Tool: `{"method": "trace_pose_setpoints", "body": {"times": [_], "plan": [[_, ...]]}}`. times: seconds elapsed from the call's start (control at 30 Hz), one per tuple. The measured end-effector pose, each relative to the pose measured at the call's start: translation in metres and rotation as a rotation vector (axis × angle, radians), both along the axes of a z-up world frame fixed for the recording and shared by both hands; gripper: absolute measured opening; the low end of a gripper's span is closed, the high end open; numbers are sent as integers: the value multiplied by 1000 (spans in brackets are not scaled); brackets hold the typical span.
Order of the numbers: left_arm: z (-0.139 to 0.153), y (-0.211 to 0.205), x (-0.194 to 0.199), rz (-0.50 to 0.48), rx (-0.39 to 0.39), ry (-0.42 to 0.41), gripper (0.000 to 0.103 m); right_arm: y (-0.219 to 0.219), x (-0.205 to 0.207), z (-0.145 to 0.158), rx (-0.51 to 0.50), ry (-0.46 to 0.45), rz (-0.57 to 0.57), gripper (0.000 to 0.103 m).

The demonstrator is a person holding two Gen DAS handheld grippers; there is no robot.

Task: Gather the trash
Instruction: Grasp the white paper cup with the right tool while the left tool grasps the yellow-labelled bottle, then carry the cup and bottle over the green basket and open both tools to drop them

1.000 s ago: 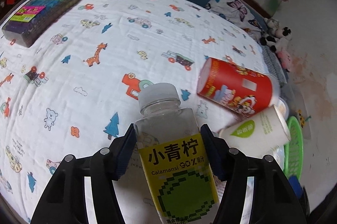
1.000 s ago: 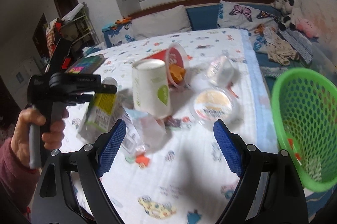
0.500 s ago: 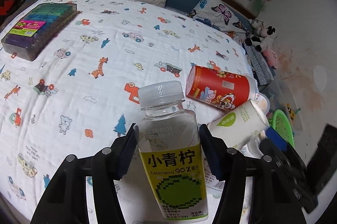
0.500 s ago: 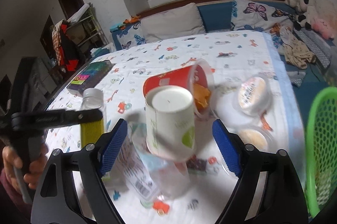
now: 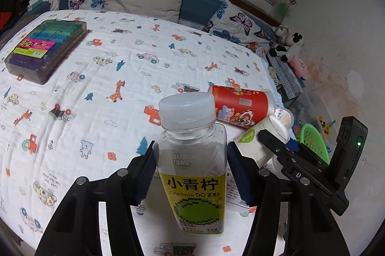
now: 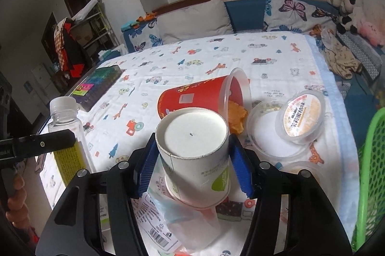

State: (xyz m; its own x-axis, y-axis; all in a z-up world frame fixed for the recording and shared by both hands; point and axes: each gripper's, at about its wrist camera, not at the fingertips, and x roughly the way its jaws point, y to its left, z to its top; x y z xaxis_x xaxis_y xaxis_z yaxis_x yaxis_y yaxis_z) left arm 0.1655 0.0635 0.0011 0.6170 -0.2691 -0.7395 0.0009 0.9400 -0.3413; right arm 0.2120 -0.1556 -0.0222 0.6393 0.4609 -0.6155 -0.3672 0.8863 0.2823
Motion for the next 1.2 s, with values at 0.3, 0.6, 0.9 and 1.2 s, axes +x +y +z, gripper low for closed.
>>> {"method": "trace_pose_setpoints", "body": {"times": [0.3,0.6,0.9,1.2], "plan": [[16,-15,-1,-40,-1,-36,56,-27,-15,25,51,-49,-35,58],[32,-42,0,-104,-9,-61,56,-64,-28,42,50,-91,-115,59],[47,-84,5,-201,-15,-79,56,-120,-45,46,22,-112,-234,59],[57,-149,14,-323,-42,-91,56,-193,-69,37,-39,-98,-397,59]]}}
